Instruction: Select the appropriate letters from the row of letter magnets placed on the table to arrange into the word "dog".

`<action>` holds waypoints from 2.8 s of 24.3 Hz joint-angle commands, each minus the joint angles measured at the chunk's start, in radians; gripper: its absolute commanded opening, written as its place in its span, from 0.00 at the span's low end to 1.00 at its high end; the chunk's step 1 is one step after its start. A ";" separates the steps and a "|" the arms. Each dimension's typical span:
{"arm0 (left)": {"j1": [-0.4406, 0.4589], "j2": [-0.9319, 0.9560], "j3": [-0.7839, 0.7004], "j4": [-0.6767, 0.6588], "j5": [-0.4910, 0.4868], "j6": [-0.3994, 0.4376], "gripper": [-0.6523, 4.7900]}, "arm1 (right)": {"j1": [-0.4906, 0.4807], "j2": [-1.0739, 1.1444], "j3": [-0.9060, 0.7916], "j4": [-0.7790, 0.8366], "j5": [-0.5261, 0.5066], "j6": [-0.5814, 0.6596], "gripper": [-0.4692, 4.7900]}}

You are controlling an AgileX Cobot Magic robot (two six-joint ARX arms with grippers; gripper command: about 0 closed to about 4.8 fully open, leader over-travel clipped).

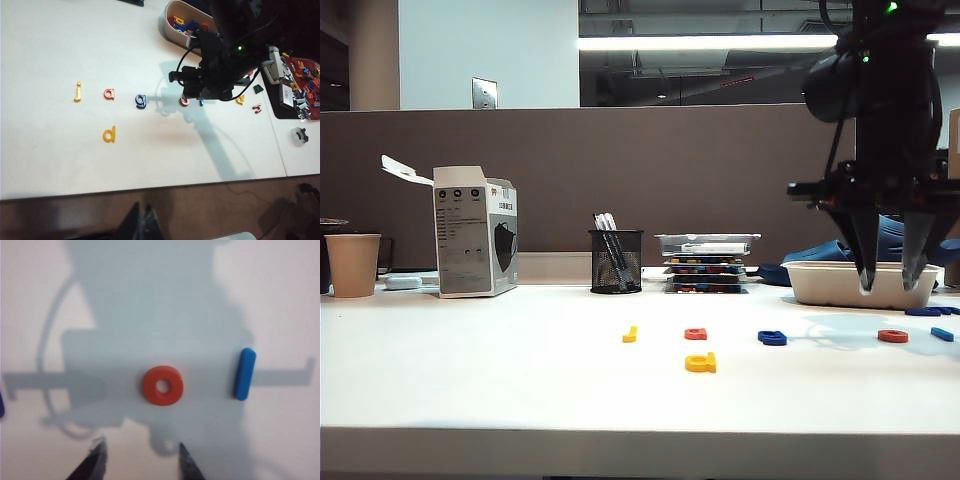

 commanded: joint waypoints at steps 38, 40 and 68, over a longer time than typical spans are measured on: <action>-0.001 -0.002 0.002 -0.001 -0.003 0.005 0.11 | -0.090 0.006 -0.145 0.228 -0.109 -0.117 0.57; -0.001 -0.002 0.002 -0.001 -0.003 0.005 0.11 | -0.090 0.006 -0.146 0.231 -0.106 -0.117 0.57; -0.001 -0.002 0.002 -0.001 -0.003 0.005 0.11 | -0.090 0.027 -0.153 0.218 -0.102 -0.106 0.54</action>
